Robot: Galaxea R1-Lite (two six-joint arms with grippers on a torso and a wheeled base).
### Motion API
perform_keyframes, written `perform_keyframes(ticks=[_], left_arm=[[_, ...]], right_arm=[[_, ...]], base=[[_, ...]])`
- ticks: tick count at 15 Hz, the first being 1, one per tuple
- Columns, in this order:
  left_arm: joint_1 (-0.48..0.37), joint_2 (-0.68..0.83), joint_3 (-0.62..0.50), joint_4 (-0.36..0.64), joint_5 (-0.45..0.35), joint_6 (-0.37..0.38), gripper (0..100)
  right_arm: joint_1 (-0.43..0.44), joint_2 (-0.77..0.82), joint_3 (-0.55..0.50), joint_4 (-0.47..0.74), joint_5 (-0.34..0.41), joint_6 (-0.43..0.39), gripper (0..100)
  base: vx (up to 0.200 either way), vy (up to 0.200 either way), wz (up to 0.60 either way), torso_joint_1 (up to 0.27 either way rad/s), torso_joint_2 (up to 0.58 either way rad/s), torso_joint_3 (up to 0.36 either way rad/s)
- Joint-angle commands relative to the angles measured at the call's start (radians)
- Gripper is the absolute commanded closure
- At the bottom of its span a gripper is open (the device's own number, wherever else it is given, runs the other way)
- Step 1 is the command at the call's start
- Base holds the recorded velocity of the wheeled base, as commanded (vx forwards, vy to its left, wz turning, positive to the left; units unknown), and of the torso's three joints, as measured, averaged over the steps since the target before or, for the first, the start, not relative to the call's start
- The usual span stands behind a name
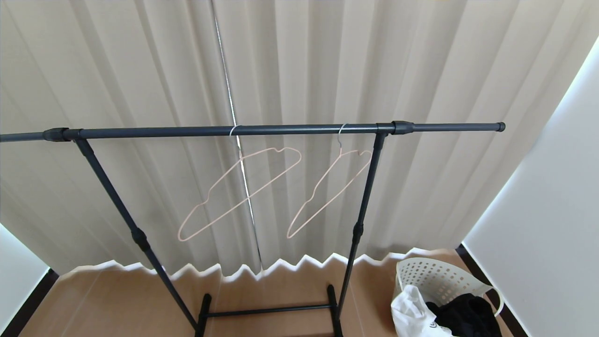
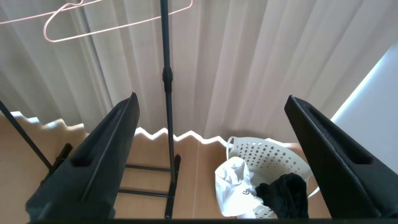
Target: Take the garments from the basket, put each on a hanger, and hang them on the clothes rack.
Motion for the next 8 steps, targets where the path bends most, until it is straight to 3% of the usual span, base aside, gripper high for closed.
perform_keyframes(ticks=[1, 8], left_arm=[[0.000, 0.001, 0.000, 0.001, 0.000, 0.001, 0], [0.000, 0.001, 0.000, 0.001, 0.000, 0.001, 0]], right_arm=[[0.000, 0.001, 0.000, 0.000, 0.000, 0.000, 0], [0.000, 0.001, 0.000, 0.000, 0.000, 0.000, 0]], base=[[0.000, 0.000, 0.00, 0.000, 0.00, 0.000], [0.000, 0.000, 0.00, -0.013, 0.03, 0.016]])
